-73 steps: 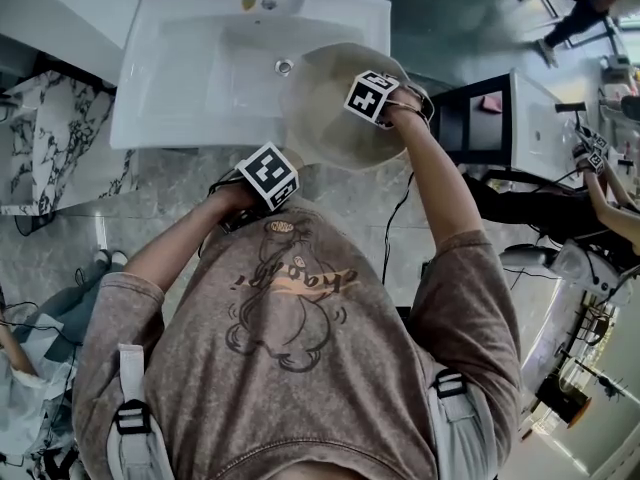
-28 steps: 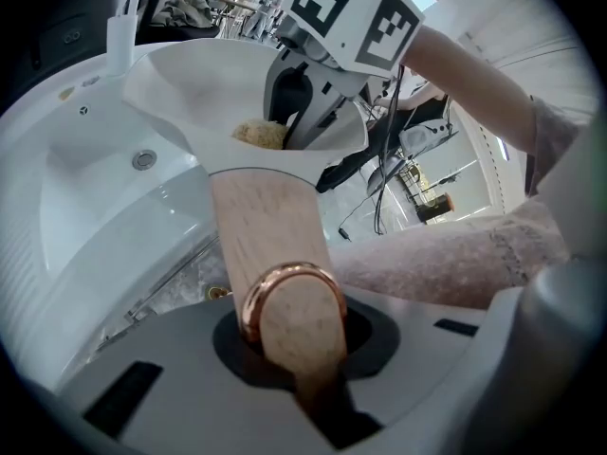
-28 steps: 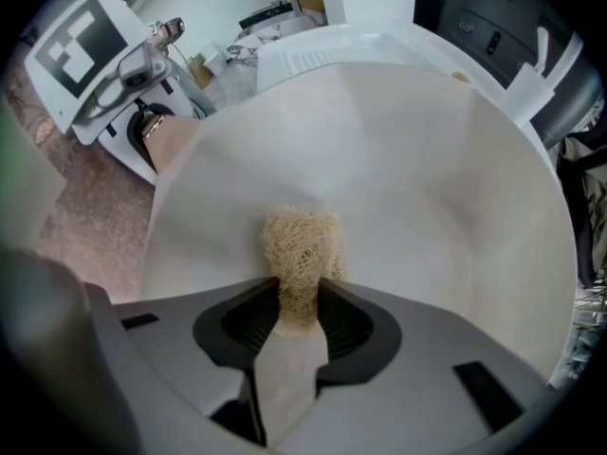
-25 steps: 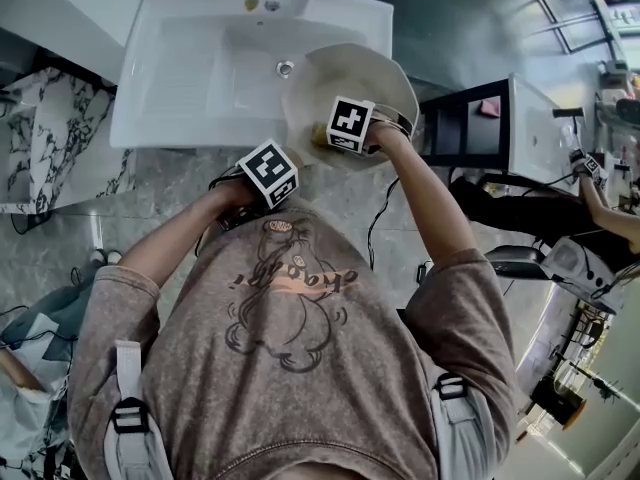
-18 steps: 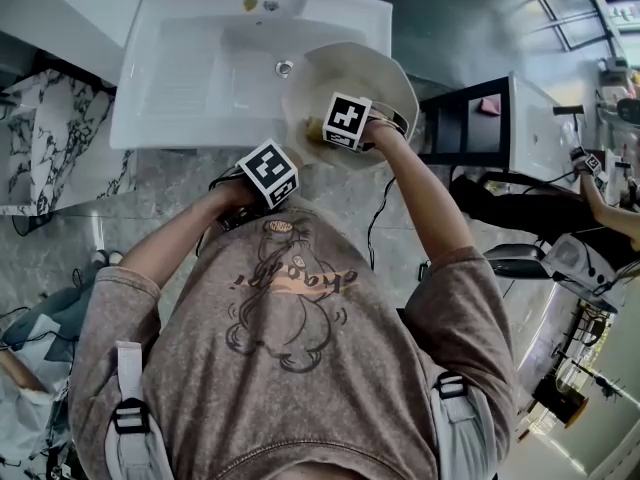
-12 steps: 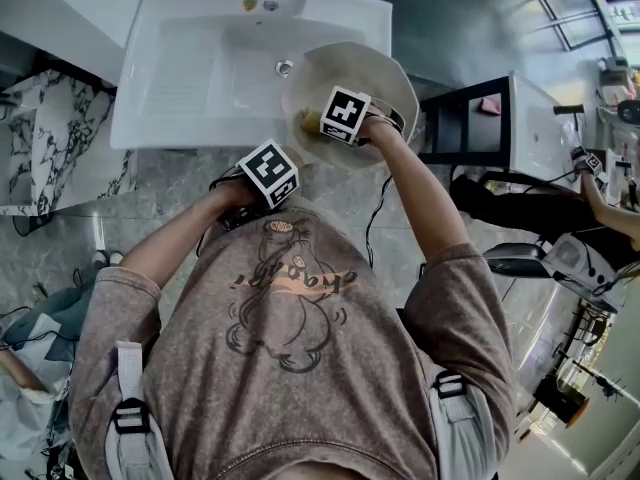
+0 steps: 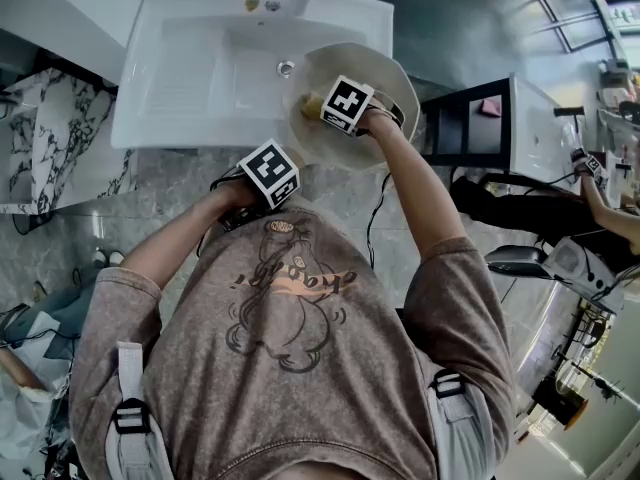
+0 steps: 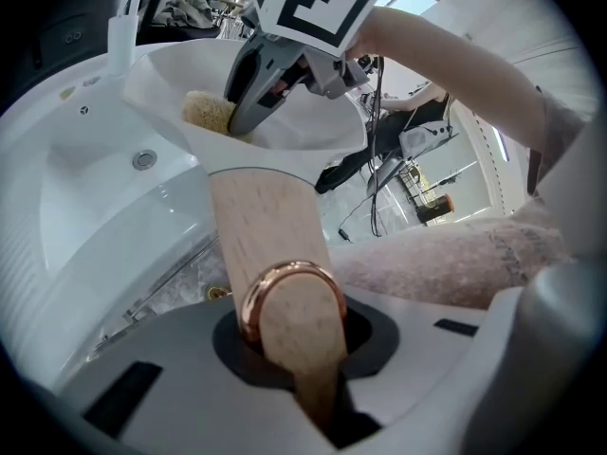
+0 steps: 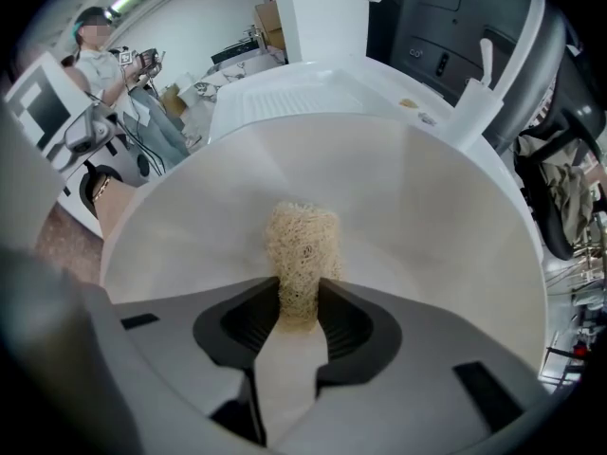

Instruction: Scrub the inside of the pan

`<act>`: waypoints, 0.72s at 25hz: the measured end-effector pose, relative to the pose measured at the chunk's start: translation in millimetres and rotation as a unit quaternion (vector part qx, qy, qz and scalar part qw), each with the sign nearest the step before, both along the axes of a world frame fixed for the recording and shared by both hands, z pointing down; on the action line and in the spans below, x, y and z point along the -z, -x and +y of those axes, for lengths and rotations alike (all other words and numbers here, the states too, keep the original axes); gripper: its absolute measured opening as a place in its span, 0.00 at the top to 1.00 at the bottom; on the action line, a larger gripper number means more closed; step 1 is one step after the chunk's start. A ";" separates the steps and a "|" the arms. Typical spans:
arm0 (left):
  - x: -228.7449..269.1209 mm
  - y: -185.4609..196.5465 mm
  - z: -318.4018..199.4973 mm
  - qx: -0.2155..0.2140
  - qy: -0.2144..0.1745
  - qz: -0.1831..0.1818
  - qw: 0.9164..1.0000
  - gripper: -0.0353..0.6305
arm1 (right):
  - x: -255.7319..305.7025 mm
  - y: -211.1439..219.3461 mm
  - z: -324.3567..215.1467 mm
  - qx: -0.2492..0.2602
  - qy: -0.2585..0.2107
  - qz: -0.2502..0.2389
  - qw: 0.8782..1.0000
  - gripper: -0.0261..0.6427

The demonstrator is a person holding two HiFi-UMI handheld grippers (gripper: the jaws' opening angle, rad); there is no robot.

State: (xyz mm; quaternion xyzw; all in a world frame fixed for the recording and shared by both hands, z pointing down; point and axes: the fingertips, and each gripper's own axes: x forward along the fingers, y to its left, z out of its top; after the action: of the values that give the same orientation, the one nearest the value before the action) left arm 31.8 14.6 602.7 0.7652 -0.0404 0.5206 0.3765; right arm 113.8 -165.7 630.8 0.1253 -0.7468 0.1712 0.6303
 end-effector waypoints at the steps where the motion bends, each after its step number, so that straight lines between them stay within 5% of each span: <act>1: 0.1 0.2 0.3 0.000 0.000 0.000 1.000 0.86 | 0.3 -1.9 -3.3 -0.005 -0.004 0.001 1.000 0.75; 18: -2.7 1.0 0.4 0.000 -0.001 0.000 1.000 0.86 | -0.1 -44.4 -41.4 -0.064 -0.070 0.036 0.995 0.75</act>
State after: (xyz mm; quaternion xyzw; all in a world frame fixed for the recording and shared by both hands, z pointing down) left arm 30.8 15.0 605.4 0.7654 -0.0411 0.5208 0.3759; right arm 158.2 -207.1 630.9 0.2227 -0.7243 0.1542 0.6341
